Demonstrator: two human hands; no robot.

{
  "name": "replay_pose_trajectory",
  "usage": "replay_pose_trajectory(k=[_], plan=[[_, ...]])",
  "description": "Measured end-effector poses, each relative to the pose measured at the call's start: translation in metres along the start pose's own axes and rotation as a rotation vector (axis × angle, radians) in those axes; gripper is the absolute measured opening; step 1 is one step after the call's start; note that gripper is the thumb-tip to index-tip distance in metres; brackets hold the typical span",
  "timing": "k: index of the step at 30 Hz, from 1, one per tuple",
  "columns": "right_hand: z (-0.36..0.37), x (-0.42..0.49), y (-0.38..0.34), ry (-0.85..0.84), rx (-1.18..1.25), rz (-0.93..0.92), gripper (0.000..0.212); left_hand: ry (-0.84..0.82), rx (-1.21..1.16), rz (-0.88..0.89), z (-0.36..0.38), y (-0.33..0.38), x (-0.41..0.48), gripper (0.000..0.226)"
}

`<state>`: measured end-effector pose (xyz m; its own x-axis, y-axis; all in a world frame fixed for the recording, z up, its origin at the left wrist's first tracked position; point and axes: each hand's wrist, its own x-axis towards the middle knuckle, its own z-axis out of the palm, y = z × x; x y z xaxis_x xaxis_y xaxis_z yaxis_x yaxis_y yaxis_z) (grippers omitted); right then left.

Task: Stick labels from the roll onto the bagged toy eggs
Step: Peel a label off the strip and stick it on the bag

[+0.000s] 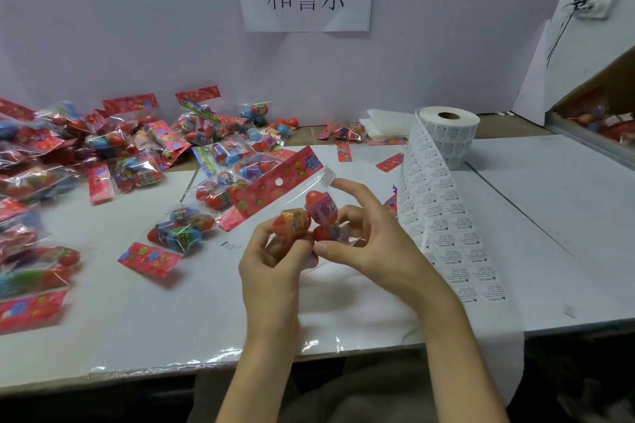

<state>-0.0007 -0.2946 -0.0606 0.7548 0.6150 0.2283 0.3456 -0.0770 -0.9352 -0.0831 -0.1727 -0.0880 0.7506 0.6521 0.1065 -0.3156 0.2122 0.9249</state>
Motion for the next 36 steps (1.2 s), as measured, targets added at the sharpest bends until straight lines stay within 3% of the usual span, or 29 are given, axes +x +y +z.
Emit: replay_pose_trajectory(k=[8, 12, 14, 16, 19, 21, 23, 26, 31, 36], plan=[[0.002, 0.001, -0.002, 0.018, 0.011, -0.016, 0.080, -0.014, -0.069, -0.064, 0.000, 0.003, -0.002, 0.021], [-0.001, -0.001, -0.002, 0.025, 0.016, -0.045, 0.079, -0.066, -0.075, -0.071, 0.001, 0.007, -0.003, 0.045], [-0.001, -0.002, -0.004, 0.025, 0.040, -0.041, 0.070, -0.026, -0.086, -0.074, 0.001, 0.007, -0.003, 0.048], [0.000, -0.003, -0.005, 0.143, 0.097, -0.055, 0.051, 0.020, -0.126, -0.085, 0.000, 0.006, -0.001, 0.050], [0.002, -0.012, -0.003, 0.380, 0.375, -0.052, 0.025, 0.052, -0.183, -0.097, 0.000, 0.006, 0.000, 0.050], [0.006, -0.021, 0.000, 0.399, 0.676, -0.006, 0.021, 0.071, -0.199, -0.107, 0.001, 0.006, 0.000, 0.049], [0.012, -0.027, 0.001, 0.367, 0.831, 0.059, 0.019, 0.085, -0.192, -0.105, 0.001, 0.006, 0.000, 0.044], [0.017, -0.027, 0.001, 0.344, 0.755, 0.110, 0.015, 0.071, -0.199, -0.119, 0.002, 0.008, -0.001, 0.044], [0.033, -0.027, -0.005, 0.439, 0.545, 0.109, 0.027, 0.031, -0.212, -0.122, 0.003, 0.010, -0.003, 0.035], [0.040, -0.027, -0.009, 0.513, 0.455, 0.136, 0.025, 0.014, -0.144, -0.097, 0.001, 0.009, -0.004, 0.038]])
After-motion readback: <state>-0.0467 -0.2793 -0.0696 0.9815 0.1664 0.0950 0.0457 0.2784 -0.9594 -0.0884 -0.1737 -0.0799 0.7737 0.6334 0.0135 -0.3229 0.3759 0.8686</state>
